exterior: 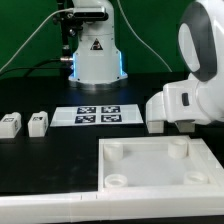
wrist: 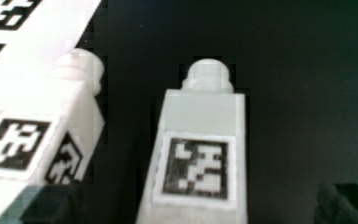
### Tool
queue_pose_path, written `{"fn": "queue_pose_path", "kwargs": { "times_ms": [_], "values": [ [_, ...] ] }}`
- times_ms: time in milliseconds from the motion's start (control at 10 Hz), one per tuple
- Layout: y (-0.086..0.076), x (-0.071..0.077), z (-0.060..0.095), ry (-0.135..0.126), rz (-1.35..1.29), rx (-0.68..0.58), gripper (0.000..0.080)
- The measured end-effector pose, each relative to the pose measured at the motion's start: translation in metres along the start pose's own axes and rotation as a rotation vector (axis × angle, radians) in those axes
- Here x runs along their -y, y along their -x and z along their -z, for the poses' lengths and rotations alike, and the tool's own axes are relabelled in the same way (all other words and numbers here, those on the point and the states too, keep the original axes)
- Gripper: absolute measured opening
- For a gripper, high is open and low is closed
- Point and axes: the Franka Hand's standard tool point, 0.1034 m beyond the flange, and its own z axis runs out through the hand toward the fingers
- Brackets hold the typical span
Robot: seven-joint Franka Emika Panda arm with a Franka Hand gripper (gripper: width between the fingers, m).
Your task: Assemble one leg
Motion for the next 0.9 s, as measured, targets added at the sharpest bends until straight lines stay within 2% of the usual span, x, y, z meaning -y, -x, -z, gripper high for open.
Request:
{"fn": "queue_pose_path", "kwargs": {
  "times_ms": [300,500,600,700,800,900],
  "values": [
    [-0.0022,0.0011,-0.0108,0.004,0.001,0.027,0.0649],
    [-0.0024,0.001,-0.0122,0.004,0.003,0.031,0.0649],
    [-0.0024,0.001,-0.0123,0.004,0.003,0.031,0.0556],
    [-0.0023,0.001,-0.0123,0.004,0.003,0.031,0.0556],
    [-0.0023,0.001,-0.0123,0.004,0.003,0.032,0.0375],
    [-0.0023,0.0011,-0.0123,0.004,0.004,0.031,0.029]
  ]
}}
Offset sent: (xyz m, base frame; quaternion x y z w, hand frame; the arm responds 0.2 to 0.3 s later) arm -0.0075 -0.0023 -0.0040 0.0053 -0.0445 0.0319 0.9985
